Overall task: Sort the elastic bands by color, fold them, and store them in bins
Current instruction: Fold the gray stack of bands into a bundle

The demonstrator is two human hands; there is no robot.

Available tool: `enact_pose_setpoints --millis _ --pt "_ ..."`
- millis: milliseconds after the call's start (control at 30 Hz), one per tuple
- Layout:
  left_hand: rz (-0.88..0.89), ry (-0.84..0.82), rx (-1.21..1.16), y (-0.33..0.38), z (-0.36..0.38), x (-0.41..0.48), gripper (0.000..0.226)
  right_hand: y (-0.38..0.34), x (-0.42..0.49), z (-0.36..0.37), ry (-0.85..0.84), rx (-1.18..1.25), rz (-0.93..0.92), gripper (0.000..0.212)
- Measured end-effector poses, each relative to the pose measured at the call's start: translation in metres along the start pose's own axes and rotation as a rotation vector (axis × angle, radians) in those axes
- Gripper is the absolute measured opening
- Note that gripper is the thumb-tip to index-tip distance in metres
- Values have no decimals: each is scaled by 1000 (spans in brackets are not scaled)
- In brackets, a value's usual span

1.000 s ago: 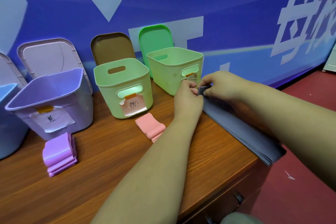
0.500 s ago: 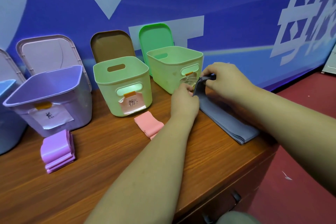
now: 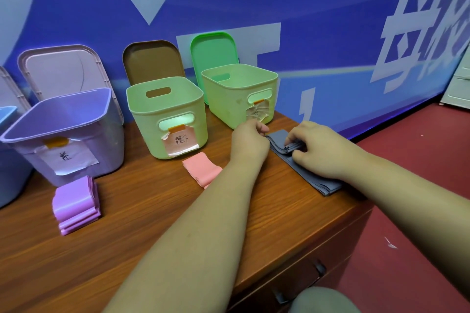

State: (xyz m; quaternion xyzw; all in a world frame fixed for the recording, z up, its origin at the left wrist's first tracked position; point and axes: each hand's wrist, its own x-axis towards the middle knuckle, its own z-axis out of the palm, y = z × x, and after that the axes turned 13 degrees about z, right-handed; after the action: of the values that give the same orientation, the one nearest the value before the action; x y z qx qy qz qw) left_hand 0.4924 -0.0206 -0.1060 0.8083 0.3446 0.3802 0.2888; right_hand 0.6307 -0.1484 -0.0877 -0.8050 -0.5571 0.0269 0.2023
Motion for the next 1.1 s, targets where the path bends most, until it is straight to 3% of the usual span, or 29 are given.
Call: enact_pose_setpoints --millis 167,367,1100 --pt "4 -11 7 4 -2 -5 35 -2 -4 1 -22 0 17 26" --pt "-52 -64 -24 13 -6 -7 16 -1 -10 3 -6 40 39 32" --pt "-81 -158 -68 11 -9 -6 19 -6 -19 11 66 53 54 32"
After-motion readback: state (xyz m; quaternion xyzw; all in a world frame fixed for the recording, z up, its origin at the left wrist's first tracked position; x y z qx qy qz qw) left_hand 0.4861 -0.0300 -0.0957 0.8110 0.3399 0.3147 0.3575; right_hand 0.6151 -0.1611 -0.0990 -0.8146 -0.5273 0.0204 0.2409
